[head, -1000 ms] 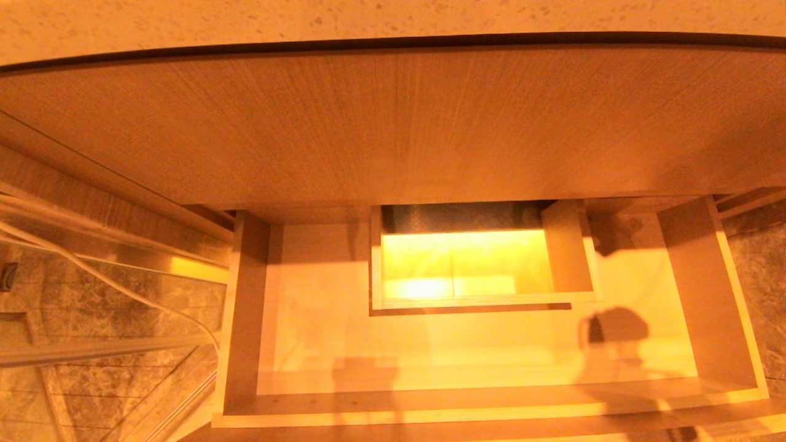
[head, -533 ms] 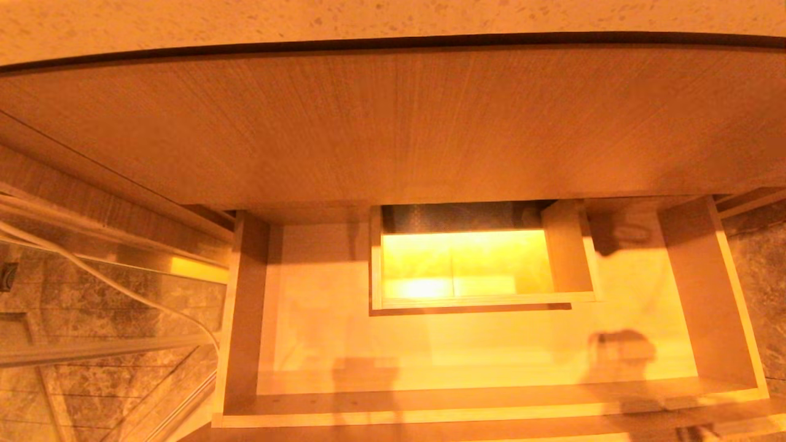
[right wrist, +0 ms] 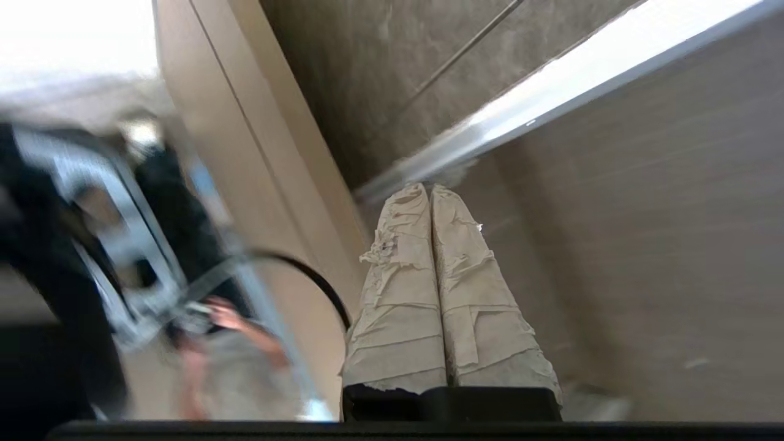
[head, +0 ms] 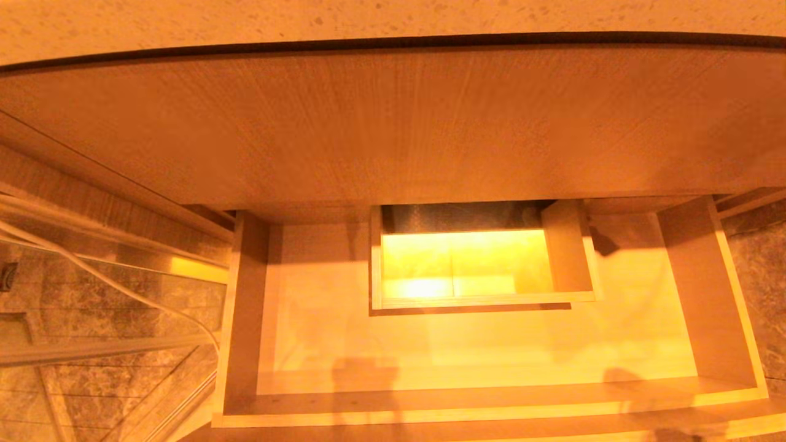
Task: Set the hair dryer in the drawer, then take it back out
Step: Close the drawer
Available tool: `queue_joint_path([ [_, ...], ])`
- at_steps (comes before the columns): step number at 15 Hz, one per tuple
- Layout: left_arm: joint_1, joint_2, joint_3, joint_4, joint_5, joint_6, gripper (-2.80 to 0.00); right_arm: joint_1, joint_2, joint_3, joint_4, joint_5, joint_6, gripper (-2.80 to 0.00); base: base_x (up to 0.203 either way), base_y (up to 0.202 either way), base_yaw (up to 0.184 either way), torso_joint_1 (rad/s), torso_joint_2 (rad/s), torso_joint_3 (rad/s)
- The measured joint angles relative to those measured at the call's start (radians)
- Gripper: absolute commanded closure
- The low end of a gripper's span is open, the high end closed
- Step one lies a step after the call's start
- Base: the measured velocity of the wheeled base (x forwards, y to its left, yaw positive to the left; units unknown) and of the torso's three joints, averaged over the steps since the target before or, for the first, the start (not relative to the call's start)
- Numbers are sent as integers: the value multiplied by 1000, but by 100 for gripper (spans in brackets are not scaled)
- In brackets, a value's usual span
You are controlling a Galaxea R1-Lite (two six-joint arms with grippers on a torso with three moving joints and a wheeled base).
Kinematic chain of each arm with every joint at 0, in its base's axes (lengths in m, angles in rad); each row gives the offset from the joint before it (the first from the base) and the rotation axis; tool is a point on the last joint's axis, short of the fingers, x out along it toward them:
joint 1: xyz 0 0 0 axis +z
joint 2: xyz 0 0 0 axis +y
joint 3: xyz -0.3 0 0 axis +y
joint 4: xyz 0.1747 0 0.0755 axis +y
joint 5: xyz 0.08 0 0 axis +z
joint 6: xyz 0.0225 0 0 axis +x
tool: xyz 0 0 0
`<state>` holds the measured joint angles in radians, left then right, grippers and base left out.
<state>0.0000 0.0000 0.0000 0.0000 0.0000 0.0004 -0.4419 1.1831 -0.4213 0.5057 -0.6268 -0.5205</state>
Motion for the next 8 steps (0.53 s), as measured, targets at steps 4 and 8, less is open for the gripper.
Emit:
queue_joint_path([
  [4,0,0,0,0,0,0,-280,-76,117,-9,-118,1,62,0,0,0,0,0,0,0],
  [8,0,0,0,0,0,0,-280,-104,299,-8,-352,8,63,0,0,0,0,0,0,0],
])
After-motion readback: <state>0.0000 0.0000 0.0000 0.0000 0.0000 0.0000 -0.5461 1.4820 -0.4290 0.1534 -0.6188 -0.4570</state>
